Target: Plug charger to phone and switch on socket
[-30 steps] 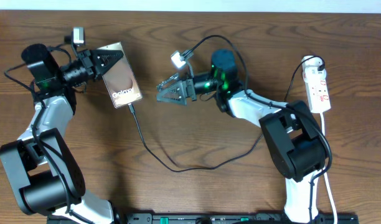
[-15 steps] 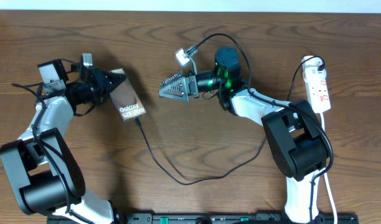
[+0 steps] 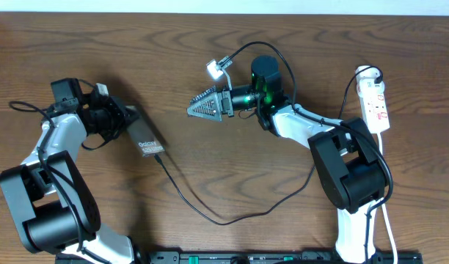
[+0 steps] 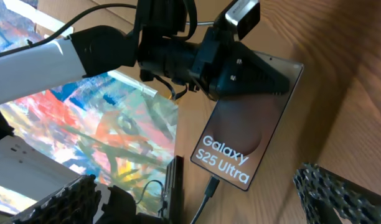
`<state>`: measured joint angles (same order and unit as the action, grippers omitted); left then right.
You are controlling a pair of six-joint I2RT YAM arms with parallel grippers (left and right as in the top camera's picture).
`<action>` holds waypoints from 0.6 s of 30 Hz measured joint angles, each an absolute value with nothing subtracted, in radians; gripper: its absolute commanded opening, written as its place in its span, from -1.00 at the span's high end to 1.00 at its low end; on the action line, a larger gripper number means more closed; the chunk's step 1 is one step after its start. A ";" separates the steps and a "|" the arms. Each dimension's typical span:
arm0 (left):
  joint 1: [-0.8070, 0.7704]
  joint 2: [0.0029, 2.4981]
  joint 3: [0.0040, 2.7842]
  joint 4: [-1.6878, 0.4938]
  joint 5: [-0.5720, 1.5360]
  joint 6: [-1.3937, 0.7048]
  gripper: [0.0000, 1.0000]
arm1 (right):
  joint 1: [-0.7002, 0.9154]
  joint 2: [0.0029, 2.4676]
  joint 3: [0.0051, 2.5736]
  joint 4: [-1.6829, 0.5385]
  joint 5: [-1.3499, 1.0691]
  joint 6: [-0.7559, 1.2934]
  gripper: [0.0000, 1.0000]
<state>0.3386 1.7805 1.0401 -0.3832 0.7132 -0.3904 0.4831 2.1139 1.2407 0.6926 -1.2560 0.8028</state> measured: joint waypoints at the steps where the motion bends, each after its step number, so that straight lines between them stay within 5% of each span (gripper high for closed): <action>1: 0.339 1.781 1.040 -0.393 0.699 -0.390 0.85 | 0.484 2.114 1.241 0.692 -1.254 0.800 -0.98; 18: 0.339 1.781 0.982 -0.418 0.605 -0.387 0.85 | 0.495 2.114 1.241 0.693 -1.233 0.792 -0.99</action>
<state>0.3386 1.7805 0.9821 -0.4175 0.6048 -0.3870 0.4950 2.1139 1.2407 0.6926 -1.2331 0.7918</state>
